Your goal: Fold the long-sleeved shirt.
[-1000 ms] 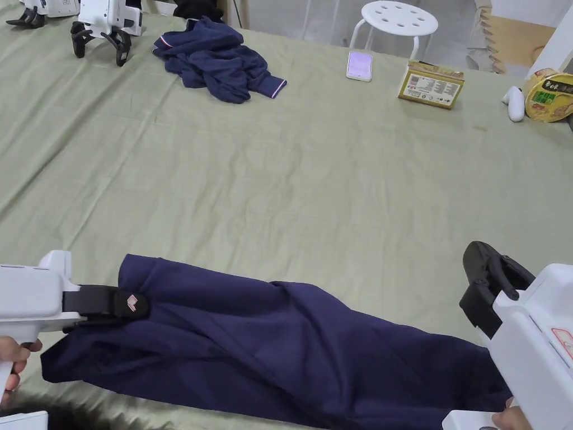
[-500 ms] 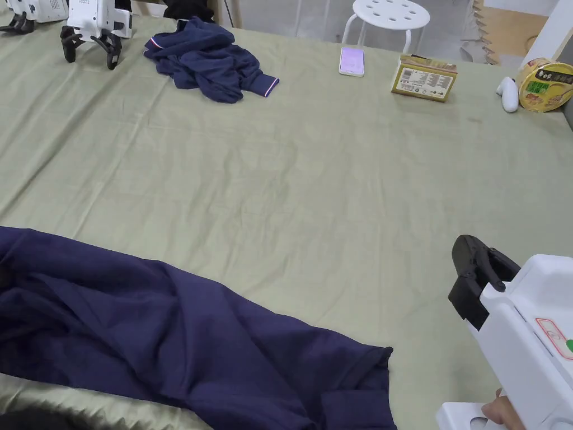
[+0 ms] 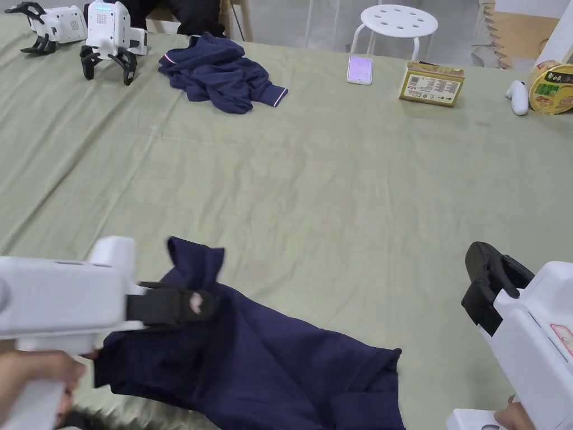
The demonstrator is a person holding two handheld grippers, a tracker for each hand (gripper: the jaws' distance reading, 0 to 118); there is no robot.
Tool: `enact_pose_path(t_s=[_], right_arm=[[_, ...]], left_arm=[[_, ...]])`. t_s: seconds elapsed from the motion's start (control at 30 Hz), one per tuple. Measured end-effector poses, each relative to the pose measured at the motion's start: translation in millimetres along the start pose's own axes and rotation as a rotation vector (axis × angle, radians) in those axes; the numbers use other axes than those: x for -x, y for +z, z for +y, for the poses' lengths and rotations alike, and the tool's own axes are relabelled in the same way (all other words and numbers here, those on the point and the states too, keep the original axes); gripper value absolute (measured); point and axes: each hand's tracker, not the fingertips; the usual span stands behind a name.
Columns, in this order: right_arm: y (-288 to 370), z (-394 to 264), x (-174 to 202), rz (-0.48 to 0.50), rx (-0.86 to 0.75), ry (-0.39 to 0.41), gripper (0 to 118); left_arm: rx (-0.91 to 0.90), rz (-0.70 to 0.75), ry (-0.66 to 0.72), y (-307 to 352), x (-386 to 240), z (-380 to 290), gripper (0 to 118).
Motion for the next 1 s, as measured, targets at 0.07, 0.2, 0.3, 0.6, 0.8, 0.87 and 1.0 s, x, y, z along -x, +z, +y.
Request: enact_pose_path(t_s=[0.07,0.2,0.3,0.6,0.8,0.87,1.0], right_arm=[[2.4,-1.2,-4.2,-0.004,0.000,-0.003,0],[10.2,-3.2,-14.4,-0.039,0.003,0.005,0],[14.0,-3.8,-22.7,-0.062,0.006,-0.001,0],[18.3,-6.1,-37.6,-0.095,0.005,-0.012,0],[17.9,-9.9,-42.4,-0.105,0.007,-0.032,0],[19.0,-11.1,-43.3,-0.104,0.008,-0.036,0],[19.2,-14.6,-44.3,-0.109,0.016,-0.043,0]], left_arm=[[0.062,-0.035,0.001,-41.2,-15.3,-7.0,18],[0.156,-0.011,-0.050,-121.7,-45.6,-30.2,18],[0.234,-0.037,-0.044,-166.1,-57.2,-49.7,18],[0.119,-0.195,-0.103,-121.6,-94.0,-47.5,111],[-0.037,-0.277,-0.011,-42.1,-58.9,1.4,111],[-0.044,-0.192,0.049,-34.1,-30.0,12.2,107],[0.018,-0.114,0.212,-53.0,17.5,11.2,38]])
